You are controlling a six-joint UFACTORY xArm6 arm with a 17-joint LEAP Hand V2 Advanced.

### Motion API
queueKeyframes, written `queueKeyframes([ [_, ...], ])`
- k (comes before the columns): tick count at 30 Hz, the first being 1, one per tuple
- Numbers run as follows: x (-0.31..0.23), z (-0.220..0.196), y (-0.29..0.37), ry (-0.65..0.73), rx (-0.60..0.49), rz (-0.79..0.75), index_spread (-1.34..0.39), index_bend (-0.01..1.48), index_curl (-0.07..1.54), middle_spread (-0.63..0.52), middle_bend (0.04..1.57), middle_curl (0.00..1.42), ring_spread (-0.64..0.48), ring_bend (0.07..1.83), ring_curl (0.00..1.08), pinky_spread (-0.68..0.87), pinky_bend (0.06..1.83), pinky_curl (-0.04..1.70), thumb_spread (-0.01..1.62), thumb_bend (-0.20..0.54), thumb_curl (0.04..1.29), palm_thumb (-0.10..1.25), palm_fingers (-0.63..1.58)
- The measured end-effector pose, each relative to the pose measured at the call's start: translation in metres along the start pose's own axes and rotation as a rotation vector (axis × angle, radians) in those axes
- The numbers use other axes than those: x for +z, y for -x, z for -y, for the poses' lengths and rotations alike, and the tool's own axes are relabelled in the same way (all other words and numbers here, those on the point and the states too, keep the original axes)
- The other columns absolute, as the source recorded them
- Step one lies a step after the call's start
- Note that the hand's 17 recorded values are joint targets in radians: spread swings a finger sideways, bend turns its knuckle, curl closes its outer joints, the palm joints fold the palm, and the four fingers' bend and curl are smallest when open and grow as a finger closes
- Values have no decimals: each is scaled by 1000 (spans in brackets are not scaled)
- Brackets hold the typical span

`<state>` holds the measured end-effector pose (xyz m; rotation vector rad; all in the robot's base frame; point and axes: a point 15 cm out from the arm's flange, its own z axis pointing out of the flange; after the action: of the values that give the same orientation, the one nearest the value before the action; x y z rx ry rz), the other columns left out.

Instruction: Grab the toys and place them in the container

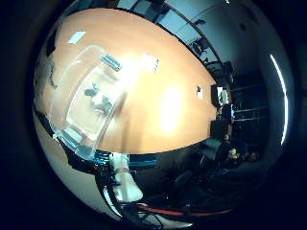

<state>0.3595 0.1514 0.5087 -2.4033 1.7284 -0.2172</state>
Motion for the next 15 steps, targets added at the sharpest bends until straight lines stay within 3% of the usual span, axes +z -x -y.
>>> queueKeyframes([
  [3,7,8,5,-3,-2,3,-409,900,710,-491,566,805,-260,417,264,355,199,87,885,-28,590,978,640],
  [5,7,14,7,-24,-3,11,-410,792,688,-464,513,794,-233,429,271,366,255,111,950,-41,556,912,540],
  [8,9,19,9,-41,-13,18,-430,387,547,-301,314,709,-79,486,289,399,457,181,1063,-47,447,741,296],
  [10,9,19,9,-41,-22,18,-458,224,459,-173,197,631,25,499,287,414,524,207,1081,-47,388,632,238],
  [15,10,18,8,-36,-49,16,-488,134,351,-1,158,477,144,521,281,426,602,240,1062,-43,306,445,118],
])
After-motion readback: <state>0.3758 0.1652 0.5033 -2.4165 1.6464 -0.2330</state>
